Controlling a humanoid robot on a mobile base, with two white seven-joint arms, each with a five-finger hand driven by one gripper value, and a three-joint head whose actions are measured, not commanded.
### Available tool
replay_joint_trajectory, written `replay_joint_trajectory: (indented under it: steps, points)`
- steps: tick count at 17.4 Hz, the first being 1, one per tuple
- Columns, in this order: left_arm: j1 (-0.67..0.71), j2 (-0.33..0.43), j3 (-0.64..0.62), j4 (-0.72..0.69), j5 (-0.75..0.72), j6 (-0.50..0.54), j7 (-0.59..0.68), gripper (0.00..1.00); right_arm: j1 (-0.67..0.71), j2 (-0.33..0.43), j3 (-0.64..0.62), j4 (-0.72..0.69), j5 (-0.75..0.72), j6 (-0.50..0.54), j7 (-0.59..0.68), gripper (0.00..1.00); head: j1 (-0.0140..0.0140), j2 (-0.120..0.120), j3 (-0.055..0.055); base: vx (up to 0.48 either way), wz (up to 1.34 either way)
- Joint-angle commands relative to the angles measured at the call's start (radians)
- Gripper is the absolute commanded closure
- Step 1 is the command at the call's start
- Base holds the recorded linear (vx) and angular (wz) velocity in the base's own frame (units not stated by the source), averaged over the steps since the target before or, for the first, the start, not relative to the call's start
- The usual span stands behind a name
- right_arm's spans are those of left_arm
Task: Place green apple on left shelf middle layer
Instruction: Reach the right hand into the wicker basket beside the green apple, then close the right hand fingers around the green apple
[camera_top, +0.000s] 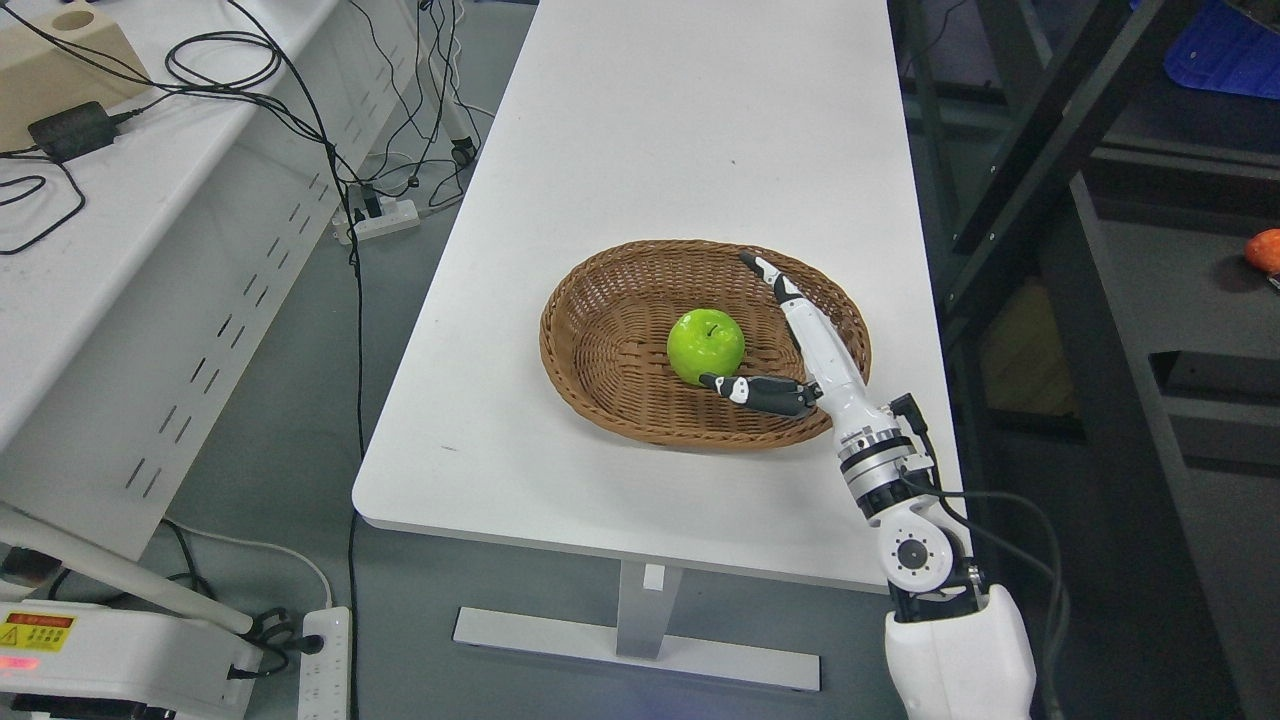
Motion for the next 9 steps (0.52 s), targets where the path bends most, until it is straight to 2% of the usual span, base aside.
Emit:
replay_joint_trajectory:
  steps: [1, 4, 9]
  points:
    - [0.0, 0.017, 0.001, 0.0, 0.0, -0.001, 0.0, 0.0, -0.073, -0.039, 0.03, 0.175, 0.073, 0.001, 0.004, 0.0, 0.0, 0.0, 0.0, 0.0, 0.0]
    - [0.0, 0.017, 0.001, 0.0, 0.0, -0.001, 0.0, 0.0, -0.087, -0.056, 0.083, 0.203, 0.083, -0.001, 0.004, 0.0, 0.0, 0.0, 0.0, 0.0, 0.0]
    - [0.0, 0.017, 0.001, 0.0, 0.0, -0.001, 0.0, 0.0, -0.103, -0.059, 0.086, 0.246, 0.077, -0.034, 0.002, 0.0, 0.0, 0.0, 0.0, 0.0, 0.0]
